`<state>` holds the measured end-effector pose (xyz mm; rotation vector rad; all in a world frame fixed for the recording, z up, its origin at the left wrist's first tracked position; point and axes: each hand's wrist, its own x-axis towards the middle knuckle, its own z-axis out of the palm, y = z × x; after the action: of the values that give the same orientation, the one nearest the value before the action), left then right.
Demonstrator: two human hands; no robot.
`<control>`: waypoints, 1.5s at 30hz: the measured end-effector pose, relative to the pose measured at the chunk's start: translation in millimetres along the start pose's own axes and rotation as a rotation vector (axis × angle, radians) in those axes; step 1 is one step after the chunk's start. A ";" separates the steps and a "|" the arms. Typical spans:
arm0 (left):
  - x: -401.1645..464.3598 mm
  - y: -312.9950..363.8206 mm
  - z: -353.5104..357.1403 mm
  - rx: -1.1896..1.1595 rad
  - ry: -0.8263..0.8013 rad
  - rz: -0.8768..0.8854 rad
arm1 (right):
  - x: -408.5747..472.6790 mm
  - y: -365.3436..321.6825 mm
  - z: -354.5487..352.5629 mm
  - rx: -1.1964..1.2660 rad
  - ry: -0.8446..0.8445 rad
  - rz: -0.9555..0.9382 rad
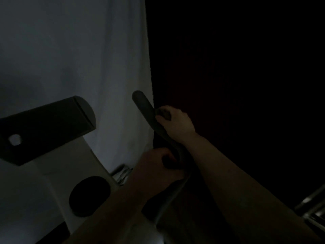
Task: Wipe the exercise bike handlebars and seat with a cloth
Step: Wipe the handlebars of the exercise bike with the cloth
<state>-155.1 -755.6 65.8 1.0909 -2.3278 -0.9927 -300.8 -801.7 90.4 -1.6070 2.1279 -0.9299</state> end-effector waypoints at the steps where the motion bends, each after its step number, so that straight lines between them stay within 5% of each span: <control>1: -0.4 -1.2 0.7 -0.006 0.002 0.004 | -6.0 2.0 1.5 0.020 -0.007 0.000; 8: -0.1 0.6 1.6 -0.032 0.020 -0.007 | -16.4 9.8 -13.3 -0.009 -0.066 0.092; 14: -3.3 3.7 -0.6 -0.080 -0.003 -0.019 | -64.3 29.4 -7.7 -0.083 0.123 0.085; 18: -1.3 4.4 -1.5 -0.059 -0.012 -0.049 | -52.1 23.6 -1.0 0.176 0.184 0.220; 23: -4.4 8.4 -2.8 -0.090 -0.021 -0.051 | -110.2 28.5 15.4 0.084 0.406 0.040; 27: -2.9 7.4 -3.1 -0.062 -0.032 -0.034 | -97.1 32.8 16.6 0.237 0.349 0.082; 31: -5.9 8.8 -2.7 -0.048 -0.056 -0.020 | -124.1 39.8 8.8 -0.083 0.317 -0.174; 41: -30.1 5.3 -22.7 0.255 -0.186 0.001 | -105.7 19.3 -8.2 -0.288 0.041 -0.085; 45: -56.7 -3.7 -32.5 0.304 -0.230 0.049 | -124.1 16.6 16.1 -0.021 0.388 0.051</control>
<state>-98.6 -727.3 82.6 1.0696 -2.7479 -0.7993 -263.7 -687.5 51.4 -1.4666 2.4224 -1.2940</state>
